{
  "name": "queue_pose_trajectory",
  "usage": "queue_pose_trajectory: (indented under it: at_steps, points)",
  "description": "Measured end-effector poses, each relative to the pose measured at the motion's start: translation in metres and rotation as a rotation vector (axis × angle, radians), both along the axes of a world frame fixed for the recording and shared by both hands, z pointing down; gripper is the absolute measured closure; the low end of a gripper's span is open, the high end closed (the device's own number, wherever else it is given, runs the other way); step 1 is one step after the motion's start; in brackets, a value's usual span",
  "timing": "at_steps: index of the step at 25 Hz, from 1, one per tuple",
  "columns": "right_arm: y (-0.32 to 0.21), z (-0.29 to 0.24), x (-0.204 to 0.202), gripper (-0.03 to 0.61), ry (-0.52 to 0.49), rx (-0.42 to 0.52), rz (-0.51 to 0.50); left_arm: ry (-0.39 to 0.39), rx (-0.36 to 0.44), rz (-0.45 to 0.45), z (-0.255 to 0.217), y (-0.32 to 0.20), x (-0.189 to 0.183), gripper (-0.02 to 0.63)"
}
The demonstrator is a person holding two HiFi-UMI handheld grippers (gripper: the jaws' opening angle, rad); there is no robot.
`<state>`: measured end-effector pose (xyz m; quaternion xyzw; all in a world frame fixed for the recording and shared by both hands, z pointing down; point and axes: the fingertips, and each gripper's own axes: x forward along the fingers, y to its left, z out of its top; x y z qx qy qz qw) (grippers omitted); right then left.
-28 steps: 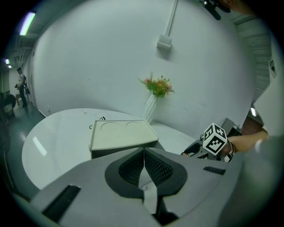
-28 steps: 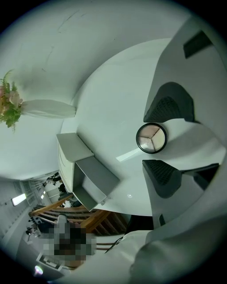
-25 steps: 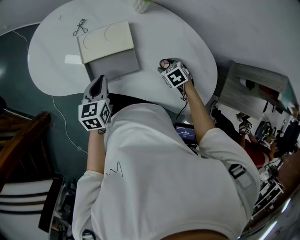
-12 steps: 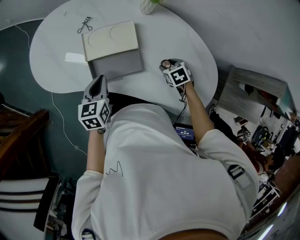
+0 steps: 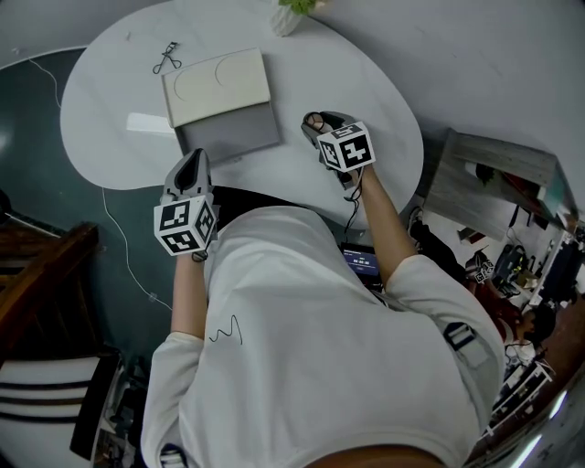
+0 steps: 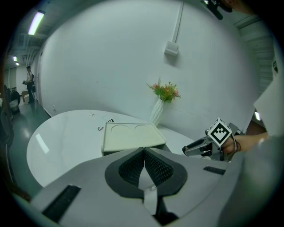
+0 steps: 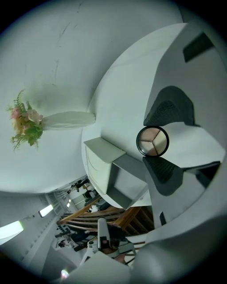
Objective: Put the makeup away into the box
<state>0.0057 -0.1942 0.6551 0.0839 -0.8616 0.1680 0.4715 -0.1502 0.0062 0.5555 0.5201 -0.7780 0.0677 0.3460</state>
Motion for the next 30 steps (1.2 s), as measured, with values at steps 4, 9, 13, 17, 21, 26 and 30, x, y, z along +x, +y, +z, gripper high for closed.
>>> queue_pose_trajectory:
  at_steps: [4, 9, 13, 17, 21, 26, 30]
  points:
    - [0.006, -0.022, -0.019, 0.364, -0.079, -0.031, 0.006, 0.001, 0.002, -0.01, 0.0, 0.004, -0.001, 0.592]
    - [0.019, -0.046, -0.044, 0.364, -0.142, -0.043, -0.03, 0.001, 0.004, -0.037, -0.001, 0.015, -0.007, 0.592]
    - [0.032, -0.061, -0.062, 0.364, -0.175, -0.058, -0.069, 0.001, 0.007, -0.068, -0.002, 0.027, -0.012, 0.592]
    - [0.047, -0.073, -0.082, 0.363, -0.205, -0.081, -0.113, 0.002, 0.007, -0.109, -0.002, 0.041, -0.019, 0.592]
    - [0.067, -0.083, -0.101, 0.364, -0.236, -0.141, -0.137, 0.005, 0.006, -0.145, 0.0, 0.055, -0.025, 0.592]
    - [0.089, -0.091, -0.123, 0.364, -0.251, -0.203, -0.161, 0.01, 0.008, -0.179, 0.002, 0.068, -0.036, 0.592]
    - [0.103, -0.095, -0.137, 0.364, -0.249, -0.233, -0.173, 0.019, 0.011, -0.188, 0.006, 0.075, -0.043, 0.592]
